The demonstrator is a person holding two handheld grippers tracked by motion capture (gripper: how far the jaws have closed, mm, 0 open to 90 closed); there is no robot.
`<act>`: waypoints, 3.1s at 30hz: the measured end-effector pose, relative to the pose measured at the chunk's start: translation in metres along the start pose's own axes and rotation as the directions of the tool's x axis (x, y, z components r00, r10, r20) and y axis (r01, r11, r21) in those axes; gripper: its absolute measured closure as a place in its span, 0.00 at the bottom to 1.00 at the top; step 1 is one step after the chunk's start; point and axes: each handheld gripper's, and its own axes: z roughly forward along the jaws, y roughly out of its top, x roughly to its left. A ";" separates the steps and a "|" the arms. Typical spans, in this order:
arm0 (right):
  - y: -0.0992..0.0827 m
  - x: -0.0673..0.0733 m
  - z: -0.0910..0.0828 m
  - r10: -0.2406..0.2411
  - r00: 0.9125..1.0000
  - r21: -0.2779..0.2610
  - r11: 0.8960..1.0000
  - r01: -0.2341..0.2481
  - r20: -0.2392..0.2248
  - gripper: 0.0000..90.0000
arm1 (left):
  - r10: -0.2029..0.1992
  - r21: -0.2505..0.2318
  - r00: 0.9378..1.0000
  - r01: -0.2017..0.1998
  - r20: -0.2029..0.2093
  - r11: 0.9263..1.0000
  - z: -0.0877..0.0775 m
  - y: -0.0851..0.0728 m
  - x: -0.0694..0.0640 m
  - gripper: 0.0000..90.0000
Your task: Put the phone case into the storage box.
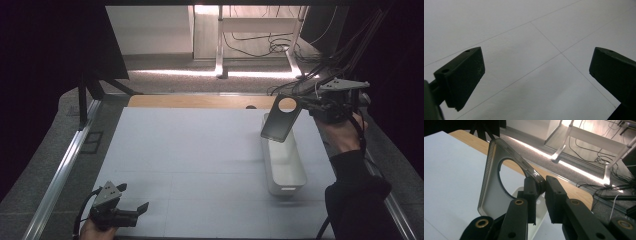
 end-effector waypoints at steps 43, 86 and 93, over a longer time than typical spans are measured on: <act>-0.008 -0.033 0.061 -0.124 0.991 0.026 0.992 0.123 0.057 0.87 | -0.009 0.008 1.000 0.009 0.000 1.000 0.001 0.001 0.001 0.01; -0.048 -0.031 0.110 -0.185 0.982 -0.007 0.983 0.185 0.047 0.87 | -0.011 0.024 1.000 0.011 -0.005 1.000 0.003 0.001 0.000 0.02; -0.048 -0.030 0.111 -0.173 0.983 -0.010 0.985 0.174 0.065 0.80 | -0.009 0.024 1.000 0.009 -0.006 1.000 0.003 0.001 0.000 0.02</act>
